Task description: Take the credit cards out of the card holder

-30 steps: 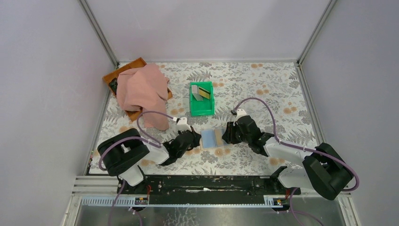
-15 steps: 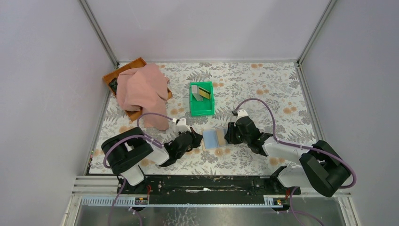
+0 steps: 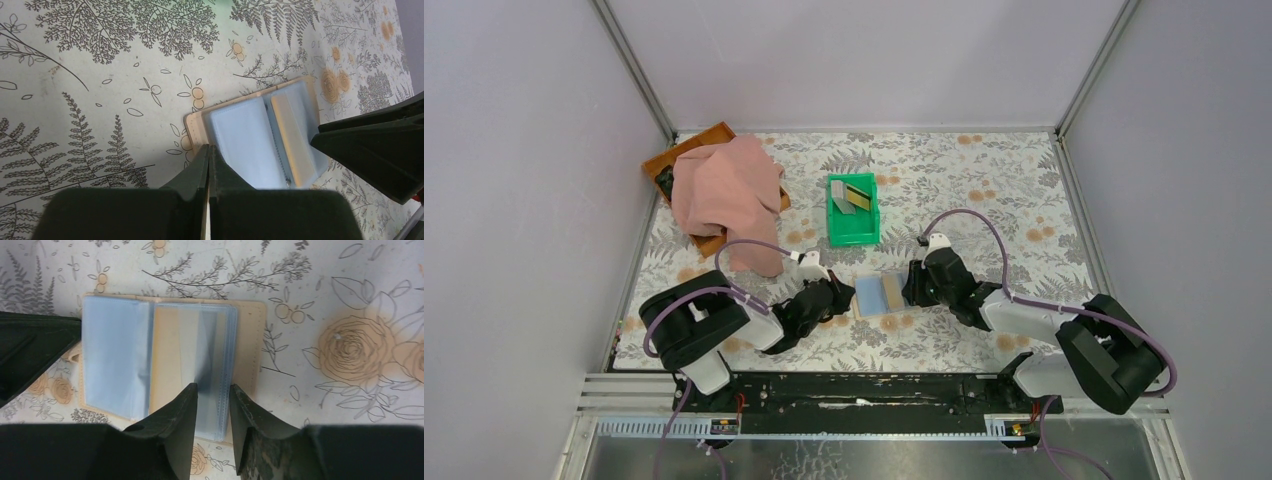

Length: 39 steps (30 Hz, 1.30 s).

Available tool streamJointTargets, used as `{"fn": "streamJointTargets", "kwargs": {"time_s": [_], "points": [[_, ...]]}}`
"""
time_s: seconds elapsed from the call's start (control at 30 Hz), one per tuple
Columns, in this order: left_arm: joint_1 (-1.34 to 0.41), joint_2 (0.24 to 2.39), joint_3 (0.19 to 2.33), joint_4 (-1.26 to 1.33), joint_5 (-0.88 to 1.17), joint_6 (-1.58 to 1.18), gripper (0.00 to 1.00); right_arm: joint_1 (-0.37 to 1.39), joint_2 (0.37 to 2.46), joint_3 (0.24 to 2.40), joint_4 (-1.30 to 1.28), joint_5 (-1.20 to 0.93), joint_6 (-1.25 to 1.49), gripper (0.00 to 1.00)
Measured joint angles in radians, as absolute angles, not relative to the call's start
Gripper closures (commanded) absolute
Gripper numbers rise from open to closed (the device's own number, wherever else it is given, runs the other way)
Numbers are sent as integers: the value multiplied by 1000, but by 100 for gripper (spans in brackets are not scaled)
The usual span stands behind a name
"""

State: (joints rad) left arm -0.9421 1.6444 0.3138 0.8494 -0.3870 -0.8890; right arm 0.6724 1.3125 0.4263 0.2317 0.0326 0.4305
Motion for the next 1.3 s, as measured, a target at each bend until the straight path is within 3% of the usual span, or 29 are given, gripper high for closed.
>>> {"fn": "streamJointTargets", "kwargs": {"time_s": [0.23, 0.53, 1.3], "points": [[-942, 1644, 314, 849, -387, -889, 100, 671, 1323, 426, 252, -4, 434, 69], [-942, 1649, 314, 853, -387, -889, 100, 671, 1300, 426, 249, -27, 434, 86], [-941, 1672, 314, 888, -381, -889, 100, 786, 1221, 467, 253, -62, 461, 87]]}}
